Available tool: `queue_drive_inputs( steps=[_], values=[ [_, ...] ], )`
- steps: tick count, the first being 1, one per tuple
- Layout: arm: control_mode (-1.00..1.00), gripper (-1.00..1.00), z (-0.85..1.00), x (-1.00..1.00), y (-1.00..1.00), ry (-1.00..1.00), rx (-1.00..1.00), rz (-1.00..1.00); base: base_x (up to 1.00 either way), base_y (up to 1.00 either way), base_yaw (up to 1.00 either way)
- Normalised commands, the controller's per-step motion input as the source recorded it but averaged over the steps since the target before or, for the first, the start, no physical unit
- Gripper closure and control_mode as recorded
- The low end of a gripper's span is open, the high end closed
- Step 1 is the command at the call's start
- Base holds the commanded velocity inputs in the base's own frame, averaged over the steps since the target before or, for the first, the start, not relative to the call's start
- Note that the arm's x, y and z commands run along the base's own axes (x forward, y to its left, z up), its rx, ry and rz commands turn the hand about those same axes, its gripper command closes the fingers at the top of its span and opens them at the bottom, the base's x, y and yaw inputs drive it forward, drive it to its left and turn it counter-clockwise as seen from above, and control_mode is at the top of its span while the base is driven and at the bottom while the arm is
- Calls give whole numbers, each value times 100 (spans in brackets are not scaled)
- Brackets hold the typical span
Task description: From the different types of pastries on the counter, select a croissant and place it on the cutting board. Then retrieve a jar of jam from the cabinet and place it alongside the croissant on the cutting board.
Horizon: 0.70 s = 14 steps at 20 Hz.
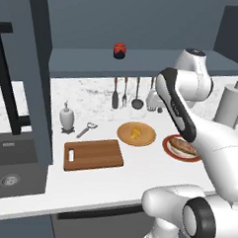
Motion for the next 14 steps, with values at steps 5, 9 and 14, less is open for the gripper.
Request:
queue_drive_inputs(
  steps=[5,9,14],
  values=[
    [-100,-100,-16,-7,34,-8,0,-6,0,0,0],
    [-100,-100,-80,3,83,4,-18,-21,0,0,0],
    [-100,-100,-73,0,-15,-1,1,-4,0,0,0]
  ],
)
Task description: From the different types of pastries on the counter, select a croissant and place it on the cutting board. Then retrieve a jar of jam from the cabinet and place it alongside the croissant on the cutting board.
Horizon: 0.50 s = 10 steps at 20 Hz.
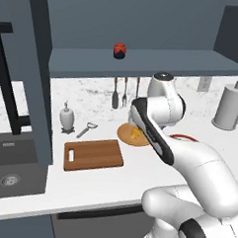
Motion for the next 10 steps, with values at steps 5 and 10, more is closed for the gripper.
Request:
queue_drive_inputs(
  steps=[5,10],
  values=[
    [-100,-100,-71,46,-30,-4,3,-3,0,0,0],
    [-100,-100,-48,83,0,4,0,-2,0,0,0]
  ],
)
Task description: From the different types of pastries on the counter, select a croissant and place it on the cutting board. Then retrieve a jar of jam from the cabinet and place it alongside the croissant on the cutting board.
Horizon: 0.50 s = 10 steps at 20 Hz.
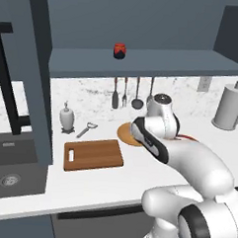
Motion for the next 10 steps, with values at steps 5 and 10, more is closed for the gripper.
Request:
queue_drive_inputs(
  steps=[5,10],
  values=[
    [-100,-100,-24,75,0,5,0,0,0,0,0],
    [-100,-100,-17,66,0,2,1,0,0,0,0]
  ],
)
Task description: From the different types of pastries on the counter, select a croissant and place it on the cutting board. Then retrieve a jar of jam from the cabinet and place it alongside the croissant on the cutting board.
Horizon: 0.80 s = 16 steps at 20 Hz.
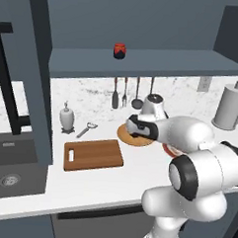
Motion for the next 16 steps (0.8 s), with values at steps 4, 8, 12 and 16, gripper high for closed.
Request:
queue_drive_inputs(
  steps=[4,8,12,16],
  values=[
    [-100,-100,-20,44,0,5,1,0,0,0,0],
    [-100,-100,-21,44,-2,12,0,0,0,0,0],
    [-100,-100,-35,48,-15,7,0,0,0,0,0],
    [-100,-100,-41,42,-20,3,0,0,0,0,0]
  ],
)
